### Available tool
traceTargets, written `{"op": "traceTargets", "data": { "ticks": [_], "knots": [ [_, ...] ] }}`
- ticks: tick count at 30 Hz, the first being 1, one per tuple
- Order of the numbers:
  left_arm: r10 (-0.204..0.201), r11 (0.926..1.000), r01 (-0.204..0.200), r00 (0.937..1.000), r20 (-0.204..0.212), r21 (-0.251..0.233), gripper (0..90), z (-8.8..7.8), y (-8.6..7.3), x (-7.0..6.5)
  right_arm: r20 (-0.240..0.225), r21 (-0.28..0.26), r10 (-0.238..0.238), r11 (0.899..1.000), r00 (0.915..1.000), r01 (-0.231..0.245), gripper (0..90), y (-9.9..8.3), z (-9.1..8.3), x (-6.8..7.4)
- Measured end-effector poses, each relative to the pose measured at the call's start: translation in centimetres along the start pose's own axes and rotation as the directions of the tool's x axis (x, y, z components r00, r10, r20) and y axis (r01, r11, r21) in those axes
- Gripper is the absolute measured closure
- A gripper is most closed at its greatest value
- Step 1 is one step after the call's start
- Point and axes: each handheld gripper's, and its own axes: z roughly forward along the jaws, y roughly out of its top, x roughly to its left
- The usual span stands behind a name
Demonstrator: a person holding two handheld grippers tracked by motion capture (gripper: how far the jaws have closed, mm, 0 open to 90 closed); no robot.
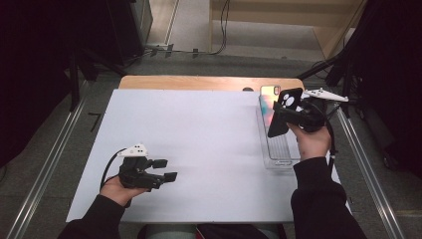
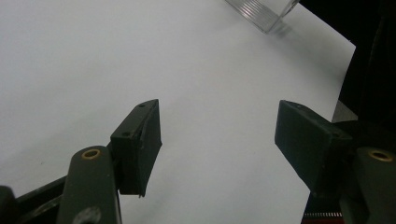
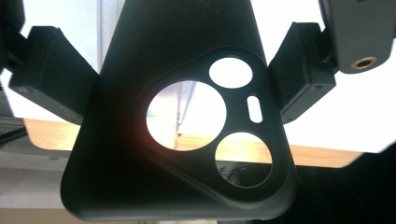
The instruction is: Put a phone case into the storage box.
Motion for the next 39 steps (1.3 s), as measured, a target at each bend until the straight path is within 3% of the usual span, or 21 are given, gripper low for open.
{"op": "traceTargets", "data": {
  "ticks": [16, 21, 24, 29, 37, 39],
  "knots": [
    [-0.004, 1.0000, 0.004, 1.0000, 0.001, -0.004, 31.9, 0.1, 0.0, 0.0, 0.093, 0.039, 0.024, 0.999, 0.9954, -0.027, 12.2, -0.8, 5.0, -1.3],
    [-0.001, 1.0000, 0.001, 1.0000, 0.000, 0.001, 31.9, 0.1, 0.0, 0.0, 0.087, 0.051, 0.042, 0.998, 0.9953, -0.047, 12.2, -1.2, 6.9, -1.5],
    [-0.001, 1.0000, 0.002, 1.0000, 0.002, -0.002, 31.9, 0.1, 0.0, 0.0, 0.105, 0.062, 0.028, 0.997, 0.9941, -0.035, 12.1, -1.2, 7.8, -1.4],
    [-0.003, 1.0000, 0.003, 1.0000, 0.003, -0.007, 32.0, 0.1, 0.0, 0.0, 0.127, 0.077, 0.046, 0.995, 0.9908, -0.056, 12.1, -0.9, 9.1, -1.8],
    [-0.010, 0.9999, 0.010, 0.9999, 0.012, 0.001, 32.0, 0.4, -0.1, 0.1, 0.151, 0.100, 0.015, 0.994, 0.9884, -0.031, 12.1, -0.4, 10.7, -2.3],
    [-0.010, 1.0000, 0.010, 0.9999, 0.012, 0.000, 32.0, 0.4, -0.1, 0.1, 0.154, 0.105, 0.027, 0.994, 0.9877, -0.044, 12.1, -0.3, 11.0, -2.5]
  ]
}}
